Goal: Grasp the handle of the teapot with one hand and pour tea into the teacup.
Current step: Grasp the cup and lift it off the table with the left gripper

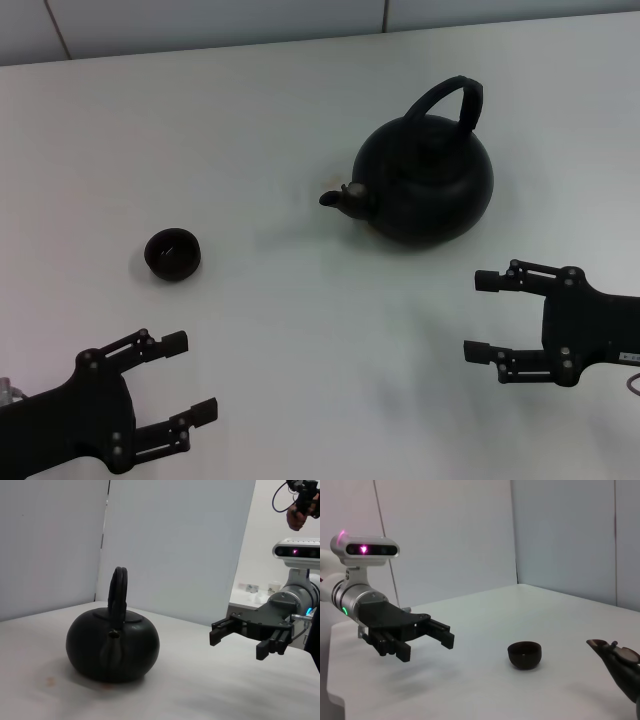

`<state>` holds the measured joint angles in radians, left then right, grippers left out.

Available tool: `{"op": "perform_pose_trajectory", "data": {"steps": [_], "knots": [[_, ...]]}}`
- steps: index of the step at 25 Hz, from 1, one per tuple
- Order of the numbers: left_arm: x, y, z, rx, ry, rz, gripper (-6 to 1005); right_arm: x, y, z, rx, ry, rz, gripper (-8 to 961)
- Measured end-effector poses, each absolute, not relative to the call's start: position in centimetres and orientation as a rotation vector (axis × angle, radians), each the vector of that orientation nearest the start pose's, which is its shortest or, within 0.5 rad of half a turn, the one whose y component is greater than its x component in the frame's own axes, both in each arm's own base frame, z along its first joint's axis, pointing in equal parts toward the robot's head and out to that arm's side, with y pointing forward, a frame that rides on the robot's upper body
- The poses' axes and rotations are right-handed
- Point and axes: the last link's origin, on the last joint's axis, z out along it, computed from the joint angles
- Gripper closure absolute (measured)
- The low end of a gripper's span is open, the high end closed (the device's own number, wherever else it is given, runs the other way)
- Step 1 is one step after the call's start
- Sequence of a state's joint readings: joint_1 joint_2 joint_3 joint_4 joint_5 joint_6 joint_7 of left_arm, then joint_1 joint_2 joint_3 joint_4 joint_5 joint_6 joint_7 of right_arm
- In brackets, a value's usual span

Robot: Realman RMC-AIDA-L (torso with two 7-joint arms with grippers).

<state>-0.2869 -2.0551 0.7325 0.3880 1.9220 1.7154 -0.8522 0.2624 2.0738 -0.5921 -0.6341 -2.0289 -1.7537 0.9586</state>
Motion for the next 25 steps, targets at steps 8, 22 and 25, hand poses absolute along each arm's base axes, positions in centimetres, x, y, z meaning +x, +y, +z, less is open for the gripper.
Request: {"op": "perform_pose_trajectory", "data": {"steps": [8, 22, 25], "knots": [[-31.8, 21.6, -3.0, -2.731, -0.438, -0.883, 210, 32.7, 23.2, 0.8, -2.692, 0.387, 0.723, 138], [-32.4, 24.3, 0.0, -2.298, -0.333, -0.941, 225, 32.6, 23.5, 0.9, -2.692, 0.377, 0.718, 138], [-32.8, 25.0, 0.8, -2.169, -0.336, -0.954, 229, 32.5, 23.5, 0.9, -2.693, 0.374, 0.72, 138]]}}
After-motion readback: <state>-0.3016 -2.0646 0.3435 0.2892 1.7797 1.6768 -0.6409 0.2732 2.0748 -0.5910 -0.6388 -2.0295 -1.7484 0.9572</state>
